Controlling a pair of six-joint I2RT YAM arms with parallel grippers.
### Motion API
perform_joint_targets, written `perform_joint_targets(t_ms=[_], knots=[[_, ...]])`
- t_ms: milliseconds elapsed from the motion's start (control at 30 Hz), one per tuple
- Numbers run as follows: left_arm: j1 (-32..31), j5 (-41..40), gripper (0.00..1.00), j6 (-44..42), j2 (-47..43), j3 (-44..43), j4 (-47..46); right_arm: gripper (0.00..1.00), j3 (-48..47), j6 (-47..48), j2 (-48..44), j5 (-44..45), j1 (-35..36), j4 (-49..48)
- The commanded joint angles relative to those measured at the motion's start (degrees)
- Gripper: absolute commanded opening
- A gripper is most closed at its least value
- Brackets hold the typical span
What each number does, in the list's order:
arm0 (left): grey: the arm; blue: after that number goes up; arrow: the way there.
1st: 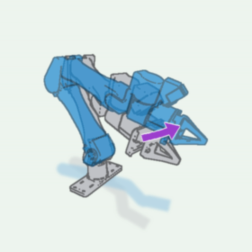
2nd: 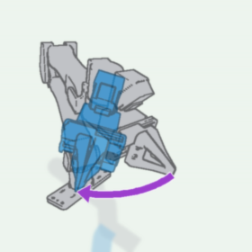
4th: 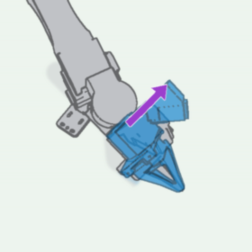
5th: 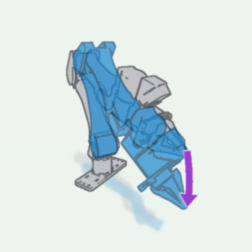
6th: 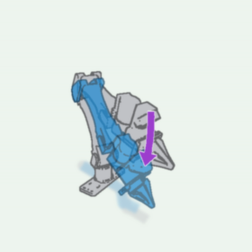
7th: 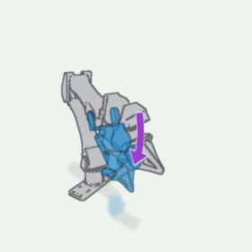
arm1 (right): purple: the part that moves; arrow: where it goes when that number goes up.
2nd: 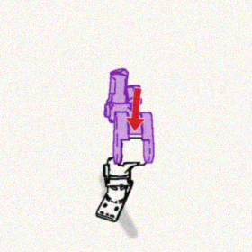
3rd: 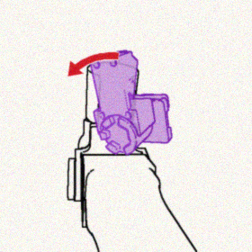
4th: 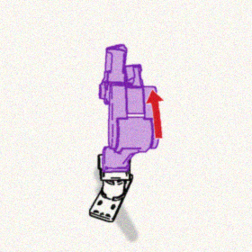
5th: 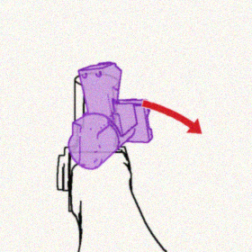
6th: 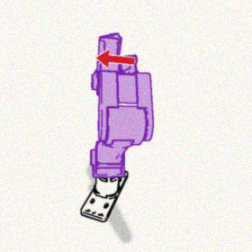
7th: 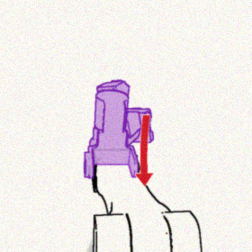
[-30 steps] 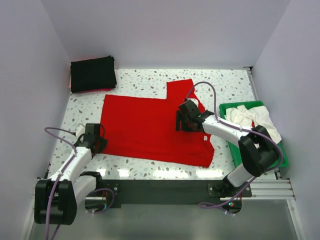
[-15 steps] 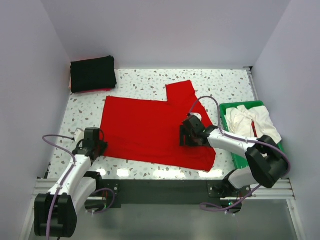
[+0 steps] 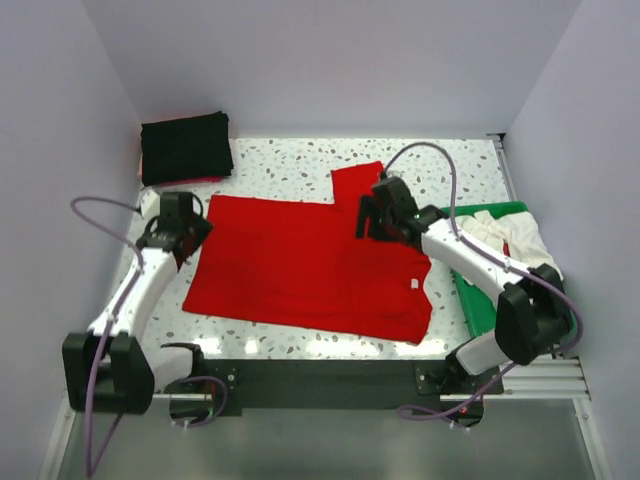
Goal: Fold and stack the t-shirts
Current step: Fold the tshirt
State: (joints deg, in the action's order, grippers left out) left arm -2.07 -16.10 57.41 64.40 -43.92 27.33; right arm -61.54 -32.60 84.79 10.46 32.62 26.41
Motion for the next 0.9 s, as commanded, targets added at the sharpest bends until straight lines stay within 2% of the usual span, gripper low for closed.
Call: perform_joint_targets(t_ms=[0, 33, 67, 133, 267, 433, 667, 867], knots=[[-0.1, -6.0, 0.45, -7.0, 13.4, -13.1, -7.3, 0.73, -7.5, 3.3, 5.6, -1.8, -6.2, -4.1], [-0.1, -7.7, 0.43, -9.3, 20.1, -16.1, -7.6, 0.73, -9.1, 3.5, 7.4, -2.0, -8.3, -4.5], [-0.1, -8.3, 0.41, -10.4, 23.3, -21.7, -7.6, 0.73, -11.6, 3.4, 10.0, -2.5, -9.2, -5.1], [0.0, -10.5, 0.38, -11.0, 31.4, -26.6, -5.8, 0.72, -13.8, 2.3, 12.8, -5.4, -11.7, -7.2], [0.0, -10.4, 0.34, -11.6, 40.8, -35.4, -5.4, 0.72, -20.7, 2.4, 18.9, -6.3, -12.8, -7.0], [0.0, -8.2, 0.34, -11.3, 50.0, -41.7, -4.0, 0.72, -25.3, 3.8, 21.9, -5.8, -13.7, -5.3], [0.0, -7.7, 0.34, -11.0, 54.4, -43.7, -4.4, 0.72, -26.7, 4.8, 24.0, -5.9, -14.4, -5.3], [0.0, -7.9, 0.38, -10.9, 57.9, -46.2, -3.4, 0.72, -28.0, 5.4, 26.1, -5.9, -14.8, -5.7]])
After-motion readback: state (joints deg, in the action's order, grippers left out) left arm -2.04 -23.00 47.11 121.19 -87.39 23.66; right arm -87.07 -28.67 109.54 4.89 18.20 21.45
